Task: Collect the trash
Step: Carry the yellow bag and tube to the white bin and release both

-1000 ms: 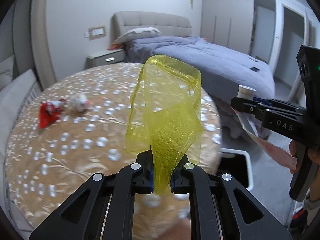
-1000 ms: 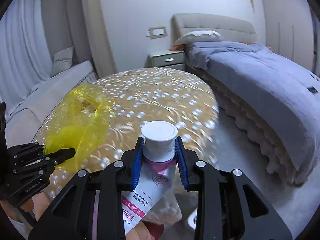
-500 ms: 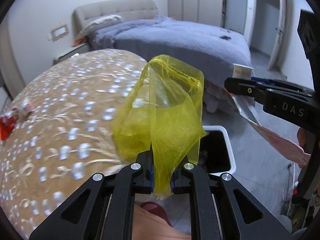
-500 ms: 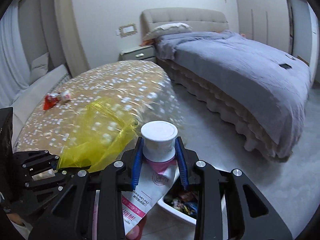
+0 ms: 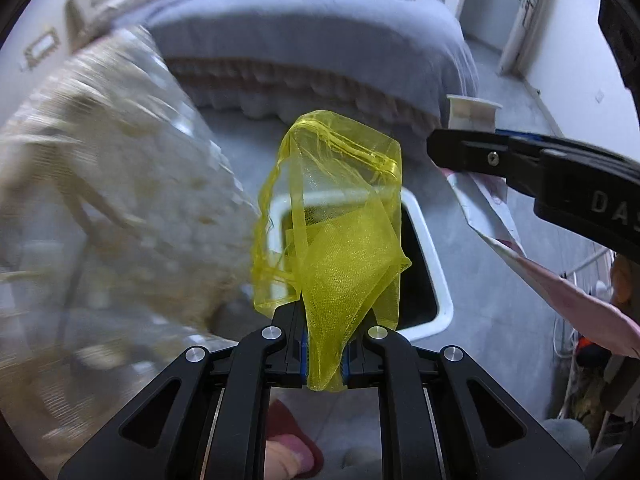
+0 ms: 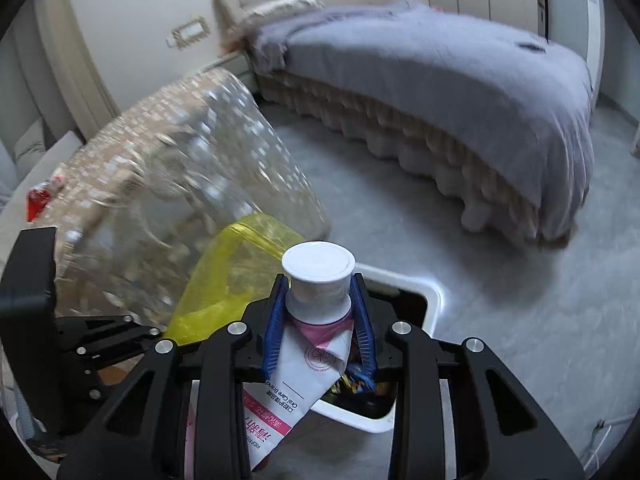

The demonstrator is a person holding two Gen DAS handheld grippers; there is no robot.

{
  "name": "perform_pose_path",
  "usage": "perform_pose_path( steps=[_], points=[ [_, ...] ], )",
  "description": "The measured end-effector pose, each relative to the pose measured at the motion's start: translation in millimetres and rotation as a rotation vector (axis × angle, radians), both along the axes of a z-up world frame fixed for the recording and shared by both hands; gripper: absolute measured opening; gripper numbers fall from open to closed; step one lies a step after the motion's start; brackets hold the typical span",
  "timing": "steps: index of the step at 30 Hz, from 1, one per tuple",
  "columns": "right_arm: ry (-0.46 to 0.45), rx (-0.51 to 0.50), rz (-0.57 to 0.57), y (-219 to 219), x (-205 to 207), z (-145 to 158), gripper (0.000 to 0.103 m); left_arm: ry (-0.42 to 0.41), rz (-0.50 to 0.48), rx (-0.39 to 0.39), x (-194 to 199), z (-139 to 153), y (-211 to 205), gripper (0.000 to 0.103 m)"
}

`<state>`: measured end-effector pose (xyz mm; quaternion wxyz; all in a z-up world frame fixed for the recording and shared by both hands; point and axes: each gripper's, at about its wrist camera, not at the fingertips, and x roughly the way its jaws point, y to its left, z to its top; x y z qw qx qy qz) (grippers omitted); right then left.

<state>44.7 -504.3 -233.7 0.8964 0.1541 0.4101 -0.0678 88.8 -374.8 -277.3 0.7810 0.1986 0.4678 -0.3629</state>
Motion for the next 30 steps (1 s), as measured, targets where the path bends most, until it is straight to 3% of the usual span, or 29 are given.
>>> perform_pose_path(
  steps=[8, 9, 10, 11, 12, 14, 22, 30],
  points=[
    [0.136, 0.048, -0.032, -18.7, 23.8, -65.7, 0.033, 0.101, -0.052, 0.075, 19.0, -57.6, -32.2, 0.014],
    [0.146, 0.052, -0.035, -20.1, 25.4, -70.6, 0.035, 0.116, -0.054, 0.073, 21.4, -61.1, -33.6, 0.033],
    [0.153, 0.052, -0.043, -21.8, 26.5, -75.9, 0.04, 0.132, -0.056, 0.069, 24.0, -63.9, -32.1, 0.072],
    [0.156, 0.051, -0.052, -24.2, 27.2, -78.1, 0.064, 0.141, -0.06, 0.072, 25.3, -67.8, -35.3, 0.09],
    [0.158, 0.05, -0.063, -26.8, 27.5, -79.8, 0.087, 0.133, -0.064, 0.073, 25.5, -68.3, -37.0, 0.097],
    [0.15, 0.04, -0.09, -31.8, 26.5, -80.5, 0.099, 0.111, -0.082, 0.078, 22.2, -68.3, -40.2, 0.098],
    [0.157, 0.017, -0.123, -41.8, 27.5, -78.7, 0.099, 0.11, -0.101, 0.066, 19.4, -64.4, -44.9, 0.098],
    [0.098, 0.013, -0.14, -42.5, 17.0, -52.0, 0.099, 0.083, -0.106, 0.003, 9.7, -32.1, -39.2, 0.098]
  ],
)
